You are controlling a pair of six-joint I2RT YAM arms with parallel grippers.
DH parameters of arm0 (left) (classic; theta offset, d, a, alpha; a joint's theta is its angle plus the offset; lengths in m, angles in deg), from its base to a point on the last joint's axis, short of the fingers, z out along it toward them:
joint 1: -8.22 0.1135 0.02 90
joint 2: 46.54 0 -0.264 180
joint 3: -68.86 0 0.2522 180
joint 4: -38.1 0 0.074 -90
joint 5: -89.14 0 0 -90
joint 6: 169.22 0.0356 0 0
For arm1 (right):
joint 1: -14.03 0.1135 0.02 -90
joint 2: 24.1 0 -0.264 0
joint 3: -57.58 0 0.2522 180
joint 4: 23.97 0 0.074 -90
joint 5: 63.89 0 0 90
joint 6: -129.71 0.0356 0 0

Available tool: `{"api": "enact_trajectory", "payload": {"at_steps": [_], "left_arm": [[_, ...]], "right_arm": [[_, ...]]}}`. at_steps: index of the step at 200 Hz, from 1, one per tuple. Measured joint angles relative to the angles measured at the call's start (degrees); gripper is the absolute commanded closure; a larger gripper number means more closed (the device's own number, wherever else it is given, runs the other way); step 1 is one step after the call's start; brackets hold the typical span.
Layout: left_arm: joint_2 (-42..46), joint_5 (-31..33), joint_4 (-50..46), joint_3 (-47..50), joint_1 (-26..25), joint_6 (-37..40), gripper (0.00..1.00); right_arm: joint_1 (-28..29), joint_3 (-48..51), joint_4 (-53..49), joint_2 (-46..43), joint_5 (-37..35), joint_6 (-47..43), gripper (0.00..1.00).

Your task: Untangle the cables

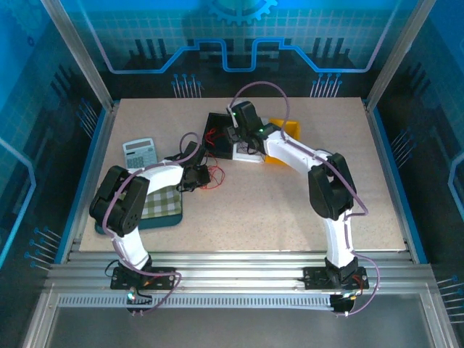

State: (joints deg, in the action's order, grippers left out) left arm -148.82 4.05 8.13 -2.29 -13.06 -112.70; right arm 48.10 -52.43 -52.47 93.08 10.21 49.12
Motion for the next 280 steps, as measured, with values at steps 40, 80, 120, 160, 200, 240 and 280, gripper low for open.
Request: {"api": "enact_trajectory", "payload": {"at_steps": [40,80,120,160,200,240,280], "left_arm": [[0.0,0.0,0.0,0.0,0.0,0.0,0.95],[-0.1,-0.2,-0.5,-0.3,0.0,0.2,0.96],[-0.3,-0.2,-1.1,-0.8,-0.2,0.4,0.96],[-0.3,-0.2,-1.1,-0.8,-0.4,0.4,0.96],[-0.3,0.0,-1.2,-0.8,-0.6,0.4,0.96],[-0.3,0.2,-1.5,-1.0,-0.8,0.4,0.96],[-0.3,0.2,-1.6,-1.0,-1.0,0.5,0.96]], "right_arm": [[0.3,16.5,4.5,-8.0,13.5,1.3,0.48],[0.5,20.9,7.4,-6.3,27.1,6.3,0.6],[0.5,16.2,5.8,-0.2,33.3,8.0,0.61],[0.5,11.3,-0.3,3.7,33.9,8.1,0.63],[0.5,9.9,-3.5,5.3,32.8,8.2,0.66],[0.5,9.9,-4.7,5.3,30.9,8.2,0.68],[0.5,9.5,-5.4,5.7,30.3,8.2,0.68]]}}
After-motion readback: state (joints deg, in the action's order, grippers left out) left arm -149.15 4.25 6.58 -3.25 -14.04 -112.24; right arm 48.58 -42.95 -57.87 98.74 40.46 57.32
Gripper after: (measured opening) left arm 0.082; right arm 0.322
